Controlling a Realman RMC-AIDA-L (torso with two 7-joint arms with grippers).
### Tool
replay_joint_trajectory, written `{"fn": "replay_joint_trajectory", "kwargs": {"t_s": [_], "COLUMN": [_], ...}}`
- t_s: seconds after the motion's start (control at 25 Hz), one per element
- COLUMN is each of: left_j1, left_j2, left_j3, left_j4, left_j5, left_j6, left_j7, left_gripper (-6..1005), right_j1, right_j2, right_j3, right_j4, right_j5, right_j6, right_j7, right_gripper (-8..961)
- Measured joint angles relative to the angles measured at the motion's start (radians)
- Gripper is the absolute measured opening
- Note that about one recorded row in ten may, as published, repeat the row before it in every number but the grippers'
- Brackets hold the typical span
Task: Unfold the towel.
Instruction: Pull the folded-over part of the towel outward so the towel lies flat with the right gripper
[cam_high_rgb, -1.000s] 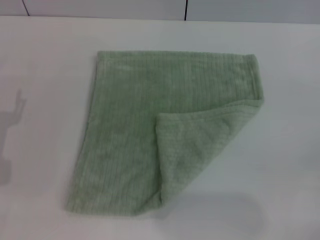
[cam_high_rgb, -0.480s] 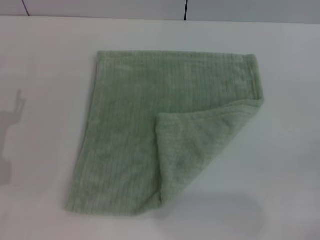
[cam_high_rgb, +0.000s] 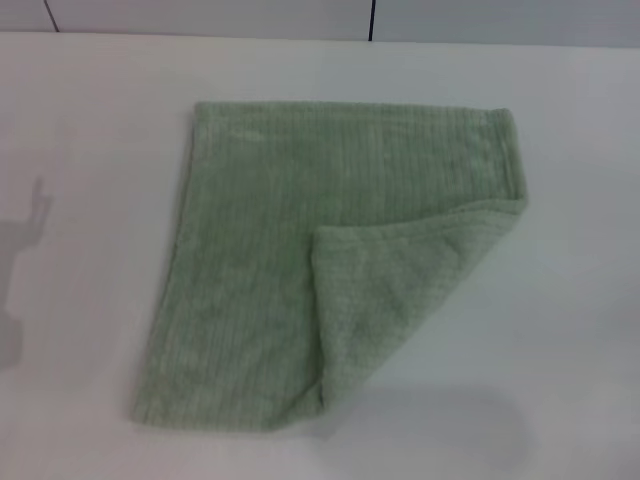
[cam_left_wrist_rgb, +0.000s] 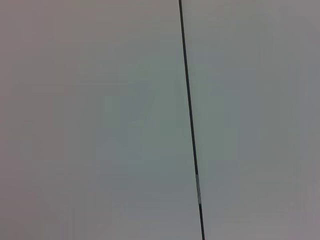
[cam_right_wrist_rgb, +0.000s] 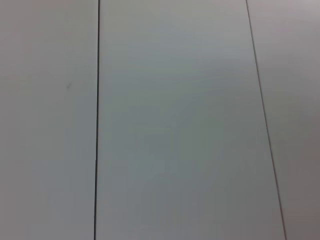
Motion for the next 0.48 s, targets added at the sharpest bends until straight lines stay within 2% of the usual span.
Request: {"fn": "replay_joint_trajectory", "kwargs": {"t_s": [0.48], "left_j1": [-0.007], "left_j2": [0.005], "left_j3": [-0.007], "left_j4": [0.006], "left_j5": [0.0], "left_j6": [-0.002], "left_j7": [0.001], "left_gripper": [782], "right_j1": [-0.003], "right_j2": [0.002], "right_j3": [0.005], "right_j4": [0.001], "right_j5": [0.004], "right_j6": [-0.004], "right_j7": [0.001], "right_gripper": [806]}}
